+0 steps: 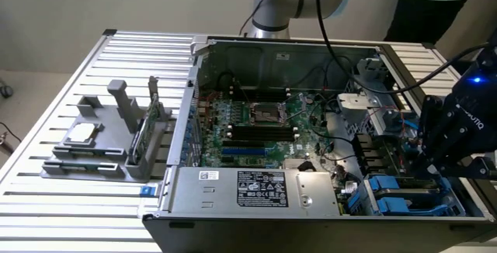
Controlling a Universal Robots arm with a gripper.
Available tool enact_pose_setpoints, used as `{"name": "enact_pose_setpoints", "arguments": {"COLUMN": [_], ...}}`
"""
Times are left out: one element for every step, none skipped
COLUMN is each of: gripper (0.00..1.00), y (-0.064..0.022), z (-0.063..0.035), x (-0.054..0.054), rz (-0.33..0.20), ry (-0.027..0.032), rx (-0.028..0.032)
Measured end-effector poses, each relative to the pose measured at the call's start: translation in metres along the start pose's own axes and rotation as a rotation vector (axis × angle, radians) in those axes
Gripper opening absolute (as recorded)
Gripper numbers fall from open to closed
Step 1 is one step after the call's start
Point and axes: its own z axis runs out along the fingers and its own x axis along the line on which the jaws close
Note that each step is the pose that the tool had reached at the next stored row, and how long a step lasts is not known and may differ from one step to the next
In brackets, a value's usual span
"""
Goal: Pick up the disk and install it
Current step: 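Insert the first disk wire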
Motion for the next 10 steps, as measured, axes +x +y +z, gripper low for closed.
{"name": "enact_pose_setpoints", "arguments": {"gripper": [0.17,0.17,0.17,0.17,0.17,0.17,0.17,0.17,0.17,0.17], "y": [0.0012,0.0026,0.0039,0.0046,0.0050,0.0051,0.0051,0.0052,0.0052,0.0052], "z": [0.0005,0.0011,0.0015,0.0018,0.0022,0.0026,0.0030,0.0033,0.0037,0.0039], "x": [0.0012,0.0020,0.0026,0.0029,0.0032,0.0034,0.0034,0.0036,0.0039,0.0042], "rz": [0.001,0.002,0.003,0.004,0.006,0.009,0.013,0.017,0.020,0.022], "ry": [-0.0059,-0.0114,-0.0174,-0.0245,-0.0302,-0.0345,-0.0367,-0.0384,-0.0397,-0.0406], "rx": [-0.0001,-0.0002,-0.0003,-0.0003,0.0004,0.0021,0.0058,0.0101,0.0150,0.0191]}}
